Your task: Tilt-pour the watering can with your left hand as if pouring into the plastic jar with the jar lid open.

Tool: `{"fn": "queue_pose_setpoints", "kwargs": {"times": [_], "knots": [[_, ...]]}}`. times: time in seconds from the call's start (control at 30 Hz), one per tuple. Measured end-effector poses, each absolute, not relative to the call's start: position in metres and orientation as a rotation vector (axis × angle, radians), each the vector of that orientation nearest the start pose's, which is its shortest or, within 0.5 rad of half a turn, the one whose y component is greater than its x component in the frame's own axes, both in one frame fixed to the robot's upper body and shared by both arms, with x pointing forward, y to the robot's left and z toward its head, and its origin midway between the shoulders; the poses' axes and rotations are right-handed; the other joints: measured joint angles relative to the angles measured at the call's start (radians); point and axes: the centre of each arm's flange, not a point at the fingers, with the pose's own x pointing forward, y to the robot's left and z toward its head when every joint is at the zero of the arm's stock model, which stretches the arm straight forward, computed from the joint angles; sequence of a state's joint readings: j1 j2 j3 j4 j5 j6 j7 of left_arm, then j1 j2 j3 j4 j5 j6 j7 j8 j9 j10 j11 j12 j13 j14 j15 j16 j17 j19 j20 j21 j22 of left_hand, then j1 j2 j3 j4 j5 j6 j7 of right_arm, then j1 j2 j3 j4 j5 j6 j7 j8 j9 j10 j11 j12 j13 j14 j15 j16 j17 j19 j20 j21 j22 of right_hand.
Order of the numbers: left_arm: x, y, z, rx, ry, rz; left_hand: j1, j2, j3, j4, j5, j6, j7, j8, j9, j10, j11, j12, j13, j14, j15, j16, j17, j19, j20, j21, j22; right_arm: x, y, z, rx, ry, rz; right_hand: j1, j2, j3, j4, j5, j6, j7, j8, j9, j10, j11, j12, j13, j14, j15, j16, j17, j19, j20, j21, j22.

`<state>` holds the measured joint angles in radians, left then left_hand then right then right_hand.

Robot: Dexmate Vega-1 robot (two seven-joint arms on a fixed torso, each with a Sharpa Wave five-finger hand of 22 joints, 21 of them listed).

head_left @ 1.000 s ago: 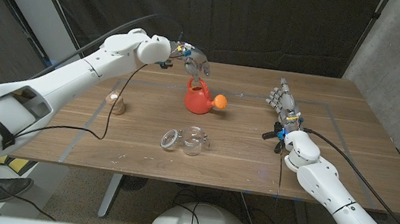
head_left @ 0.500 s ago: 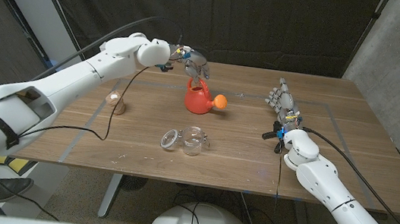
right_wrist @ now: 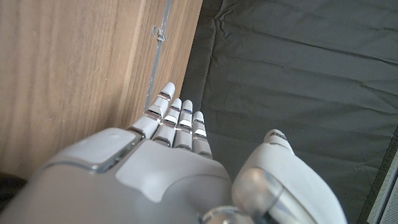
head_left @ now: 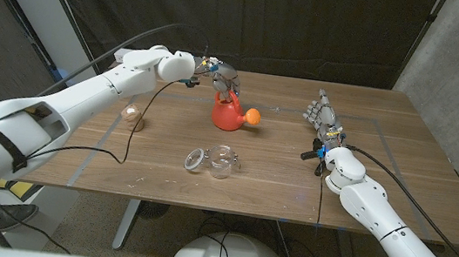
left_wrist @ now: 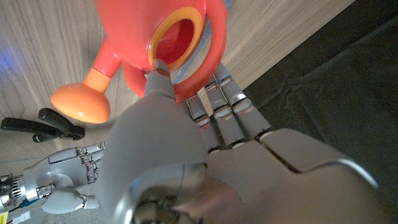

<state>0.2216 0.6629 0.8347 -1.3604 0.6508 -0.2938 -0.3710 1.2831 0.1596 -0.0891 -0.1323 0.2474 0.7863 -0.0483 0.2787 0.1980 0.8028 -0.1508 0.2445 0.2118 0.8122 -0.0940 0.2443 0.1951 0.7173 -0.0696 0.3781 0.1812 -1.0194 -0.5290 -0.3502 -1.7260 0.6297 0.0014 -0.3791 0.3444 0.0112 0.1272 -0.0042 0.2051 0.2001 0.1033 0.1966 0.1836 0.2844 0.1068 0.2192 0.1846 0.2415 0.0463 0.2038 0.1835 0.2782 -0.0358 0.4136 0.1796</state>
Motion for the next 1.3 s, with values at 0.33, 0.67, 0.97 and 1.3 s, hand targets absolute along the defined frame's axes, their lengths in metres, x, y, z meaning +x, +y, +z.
{"fn": "queue_pose_setpoints", "kwargs": {"times": [0.33, 0.67, 0.97, 1.3], "knots": [[0.645, 0.157, 0.139, 1.846, -0.735, -0.353, 0.007, 0.007, 0.004, 0.004, 0.0, 0.0, 0.0, 0.0, 0.0, 0.003, 0.002, -0.004, 0.0, -0.001, 0.001, -0.005, 0.0, 0.001, -0.001, 0.0, 0.0, 0.603, -0.245, -0.038, 0.103, -0.461, 0.034, 0.0, 0.0, 0.0, 0.0, 0.0, 0.0, 0.0, 0.0, 0.0, 0.0, 0.0, 0.0, 0.0, 0.0, 0.0, 0.0, 0.0, 0.0, 0.0, 0.0, 0.0], [0.644, 0.158, 0.143, 1.84, -0.741, -0.341, 0.007, 0.007, 0.011, 0.011, -0.004, 0.0, 0.0, 0.0, 0.0, 0.003, 0.002, -0.005, 0.0, -0.001, 0.001, -0.005, 0.0, 0.001, -0.001, 0.0, 0.0, 0.605, -0.244, -0.036, 0.099, -0.456, 0.04, 0.0, 0.0, -0.006, -0.006, -0.008, 0.0, 0.0, 0.0, 0.0, 0.004, 0.004, 0.0, 0.0, 0.006, 0.005, 0.0, 0.0, 0.011, 0.0, 0.0, 0.0], [0.639, 0.159, 0.151, 1.837, -0.751, -0.322, 0.007, 0.007, 0.015, 0.016, -0.004, 0.0, 0.0, -0.006, 0.0, 0.002, 0.002, -0.013, 0.0, -0.001, 0.001, -0.004, 0.0, 0.001, -0.001, 0.0, 0.0, 0.605, -0.243, -0.036, 0.097, -0.456, 0.042, 0.0, 0.0, -0.006, -0.006, -0.008, 0.0, 0.0, 0.0, 0.0, 0.004, 0.004, 0.0, 0.0, 0.006, 0.005, 0.0, 0.0, 0.011, 0.0, 0.0, 0.0], [0.637, 0.159, 0.149, 1.836, -0.755, -0.323, 0.006, 0.007, 0.019, 0.019, -0.012, 0.005, -0.005, -0.006, 0.0, 0.008, 0.008, -0.012, 0.0, 0.003, -0.002, -0.01, 0.002, 0.001, -0.001, 0.0, 0.0, 0.605, -0.243, -0.036, 0.097, -0.455, 0.042, 0.0, 0.0, -0.006, -0.006, -0.008, 0.0, 0.0, 0.0, 0.0, 0.004, 0.004, 0.0, 0.0, 0.006, 0.005, 0.0, 0.0, 0.011, 0.0, -0.008, 0.0]]}}
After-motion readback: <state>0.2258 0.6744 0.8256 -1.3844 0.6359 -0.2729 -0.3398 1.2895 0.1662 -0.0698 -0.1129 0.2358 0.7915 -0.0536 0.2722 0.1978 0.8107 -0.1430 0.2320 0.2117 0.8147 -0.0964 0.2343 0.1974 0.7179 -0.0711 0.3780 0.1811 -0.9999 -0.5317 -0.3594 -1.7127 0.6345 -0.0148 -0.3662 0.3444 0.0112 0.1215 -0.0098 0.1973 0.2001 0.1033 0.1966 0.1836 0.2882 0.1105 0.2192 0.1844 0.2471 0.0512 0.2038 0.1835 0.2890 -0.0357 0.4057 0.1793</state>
